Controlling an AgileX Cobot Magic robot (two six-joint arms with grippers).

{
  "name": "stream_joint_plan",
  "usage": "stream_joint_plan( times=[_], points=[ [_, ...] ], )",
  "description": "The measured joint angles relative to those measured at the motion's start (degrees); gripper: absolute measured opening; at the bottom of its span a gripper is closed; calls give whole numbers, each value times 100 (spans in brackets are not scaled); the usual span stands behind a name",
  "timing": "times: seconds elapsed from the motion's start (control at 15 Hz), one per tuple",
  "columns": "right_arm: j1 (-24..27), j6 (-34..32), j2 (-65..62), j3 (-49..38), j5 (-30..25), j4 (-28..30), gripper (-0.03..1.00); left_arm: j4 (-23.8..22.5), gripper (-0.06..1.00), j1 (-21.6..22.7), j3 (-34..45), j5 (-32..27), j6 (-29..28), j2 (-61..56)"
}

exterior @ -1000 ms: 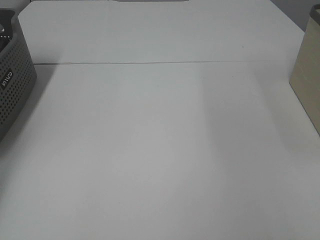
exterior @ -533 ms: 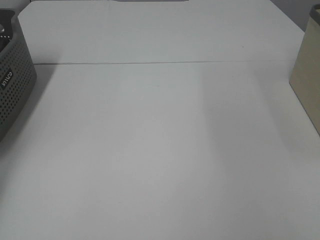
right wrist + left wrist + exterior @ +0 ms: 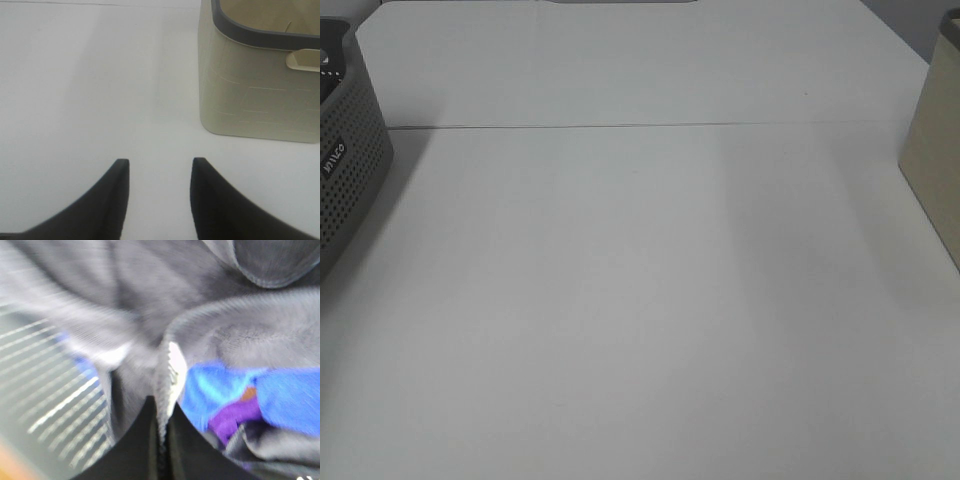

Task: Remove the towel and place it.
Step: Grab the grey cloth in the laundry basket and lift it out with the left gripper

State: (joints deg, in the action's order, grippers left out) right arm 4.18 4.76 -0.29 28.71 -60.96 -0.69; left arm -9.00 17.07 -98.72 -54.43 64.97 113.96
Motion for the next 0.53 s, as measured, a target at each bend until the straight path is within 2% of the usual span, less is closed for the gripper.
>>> stream_joint_plan(
  times=[0.13,0.53],
  points=[
    [0,0,0,0,0,0,41,464,0,0,-17,-126,-17,-418],
    [0,0,0,0,0,0,41,2830,0,-80,-17,-275,-34,-2091]
  ],
)
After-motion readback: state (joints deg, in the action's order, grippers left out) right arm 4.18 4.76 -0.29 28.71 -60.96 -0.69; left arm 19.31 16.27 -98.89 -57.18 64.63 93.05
